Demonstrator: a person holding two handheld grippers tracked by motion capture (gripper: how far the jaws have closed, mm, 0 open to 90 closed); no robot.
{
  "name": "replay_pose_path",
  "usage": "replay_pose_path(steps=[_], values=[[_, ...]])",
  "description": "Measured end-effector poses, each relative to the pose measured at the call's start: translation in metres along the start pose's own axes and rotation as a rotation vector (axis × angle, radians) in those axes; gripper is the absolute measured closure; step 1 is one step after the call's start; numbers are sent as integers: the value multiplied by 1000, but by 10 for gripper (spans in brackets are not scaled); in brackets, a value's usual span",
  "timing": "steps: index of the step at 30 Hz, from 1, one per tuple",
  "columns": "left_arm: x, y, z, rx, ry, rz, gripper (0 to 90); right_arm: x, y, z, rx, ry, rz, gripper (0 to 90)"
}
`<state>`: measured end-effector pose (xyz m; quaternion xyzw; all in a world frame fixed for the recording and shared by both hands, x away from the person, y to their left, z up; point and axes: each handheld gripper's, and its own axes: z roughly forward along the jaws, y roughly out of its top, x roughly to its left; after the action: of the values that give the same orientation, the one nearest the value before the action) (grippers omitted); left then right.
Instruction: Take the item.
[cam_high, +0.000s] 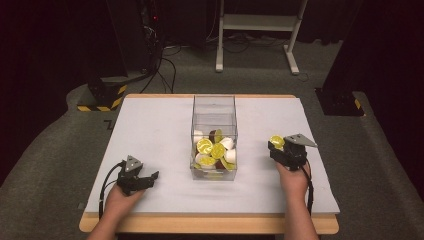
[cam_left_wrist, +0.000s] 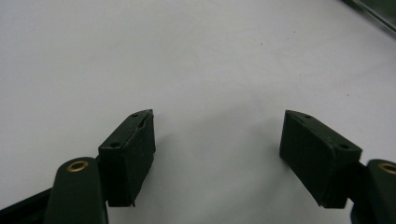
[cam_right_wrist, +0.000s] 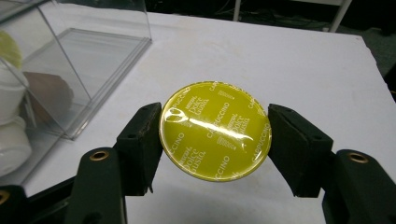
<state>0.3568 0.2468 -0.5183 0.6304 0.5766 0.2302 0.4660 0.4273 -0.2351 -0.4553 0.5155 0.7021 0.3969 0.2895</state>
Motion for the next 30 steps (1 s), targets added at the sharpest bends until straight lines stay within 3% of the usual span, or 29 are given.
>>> replay_pose_path(steps=[16, 30], values=[[0, 0, 0, 1, 0, 1, 269, -12, -19, 21, 102, -39, 13, 385], [0, 0, 0, 0, 0, 1, 269, -12, -24, 27, 128, -53, 2, 384]])
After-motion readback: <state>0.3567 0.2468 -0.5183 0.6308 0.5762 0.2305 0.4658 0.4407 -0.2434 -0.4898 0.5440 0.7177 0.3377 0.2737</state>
